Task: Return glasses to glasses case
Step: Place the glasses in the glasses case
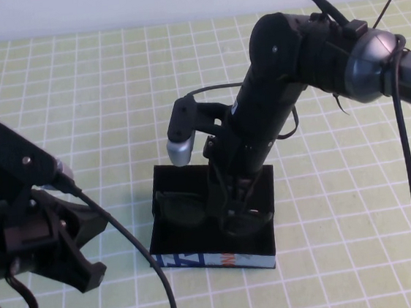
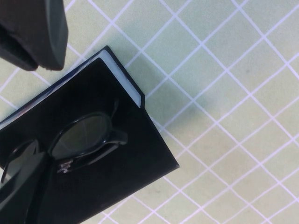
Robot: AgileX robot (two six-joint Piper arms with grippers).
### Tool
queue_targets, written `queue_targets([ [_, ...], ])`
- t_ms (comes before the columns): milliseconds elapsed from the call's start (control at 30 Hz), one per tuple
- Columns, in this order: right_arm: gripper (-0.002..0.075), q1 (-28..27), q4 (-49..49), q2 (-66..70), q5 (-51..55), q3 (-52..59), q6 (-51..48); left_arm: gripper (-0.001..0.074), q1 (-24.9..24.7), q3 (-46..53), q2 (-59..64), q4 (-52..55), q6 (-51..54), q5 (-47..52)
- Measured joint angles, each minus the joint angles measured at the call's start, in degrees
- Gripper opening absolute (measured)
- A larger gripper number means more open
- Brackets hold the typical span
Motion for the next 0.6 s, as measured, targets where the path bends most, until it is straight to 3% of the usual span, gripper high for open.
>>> queue_targets([
  [233,0.0009,0.0,0.0,0.0,0.1,0.0,-0.8,-0.0004,0.0,0.0,0.0,0.0,0.0,-0.2],
  [467,0.0105,0.0,-0.1,0.0,0.2,0.0,-0.8,-0.0004,0.0,0.0,0.0,0.0,0.0,-0.2],
  [600,0.0123,0.0,-0.1,0.0,0.4,-0.6,-0.8,-0.0004,0.0,0.0,0.0,0.0,0.0,-0.2],
])
